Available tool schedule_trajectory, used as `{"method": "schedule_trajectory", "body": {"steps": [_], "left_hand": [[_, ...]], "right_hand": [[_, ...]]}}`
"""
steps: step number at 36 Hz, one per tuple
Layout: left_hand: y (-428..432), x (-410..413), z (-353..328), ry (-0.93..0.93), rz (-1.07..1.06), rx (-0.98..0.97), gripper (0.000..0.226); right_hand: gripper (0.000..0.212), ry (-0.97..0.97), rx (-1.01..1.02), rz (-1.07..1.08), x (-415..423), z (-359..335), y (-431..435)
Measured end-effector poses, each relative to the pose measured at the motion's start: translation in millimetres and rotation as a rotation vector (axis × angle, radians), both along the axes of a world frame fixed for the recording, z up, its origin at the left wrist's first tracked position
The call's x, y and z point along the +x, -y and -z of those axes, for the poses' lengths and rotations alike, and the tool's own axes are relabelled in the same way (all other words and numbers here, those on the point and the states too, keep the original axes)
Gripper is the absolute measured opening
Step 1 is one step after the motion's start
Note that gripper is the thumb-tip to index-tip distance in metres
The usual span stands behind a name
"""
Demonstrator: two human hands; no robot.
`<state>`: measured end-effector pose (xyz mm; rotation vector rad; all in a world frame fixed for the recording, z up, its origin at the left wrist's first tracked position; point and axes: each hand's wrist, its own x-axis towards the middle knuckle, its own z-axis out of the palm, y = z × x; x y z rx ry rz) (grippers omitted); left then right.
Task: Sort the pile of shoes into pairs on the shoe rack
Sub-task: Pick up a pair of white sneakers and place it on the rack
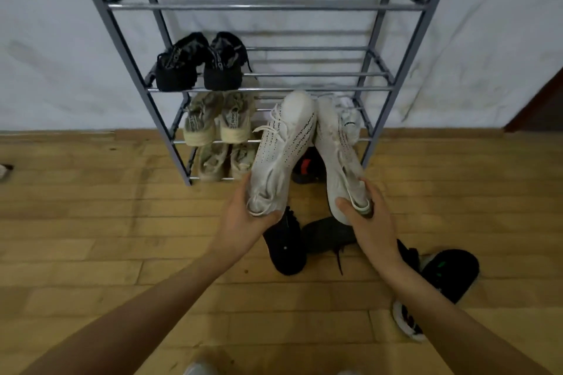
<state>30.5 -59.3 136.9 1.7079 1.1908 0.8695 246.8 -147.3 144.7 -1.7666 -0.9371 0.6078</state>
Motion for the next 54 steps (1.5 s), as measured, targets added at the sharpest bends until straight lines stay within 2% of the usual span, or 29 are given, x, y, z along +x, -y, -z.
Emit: {"method": "schedule_trajectory", "body": {"steps": [9,16,21,27,32,37,44,49,54], "left_hand": [[-30,21,-82,0.010,0.016,0.183,0.065],[-56,35,-116,-0.057,-0.014,0.210,0.082],[-68,37,-109,-0.137,-0.005,0.247,0.079],[-83,30,-88,-0.258,-0.012,0.179,0.094],[-103,45,-96,-0.256,-0.025,0.186,0.077],[-132,69,-121,-0.352,-0.065,0.133,0.086],[-179,102,-144,-0.527,-0.119,0.095,0.080],[-199,122,-152,-0.568,-0.129,0.081,0.076],[-208,140,-155,-0.531,-0.157,0.040,0.076]], "right_hand": [[0.057,0.092,0.107,0.025,17,-79,-29],[0.042,0.074,0.165,0.004,23,-116,-60],[0.046,0.129,0.104,0.053,34,-118,-80],[0.053,0.196,0.067,0.090,44,-116,-106],[0.056,0.215,0.010,0.102,54,-110,-129],[0.054,0.260,-0.021,0.097,62,-110,-150],[0.058,0.316,-0.061,0.101,78,-123,-188],[0.058,0.344,-0.063,0.111,88,-127,-210],[0.060,0.390,-0.096,0.134,96,-125,-223]]}}
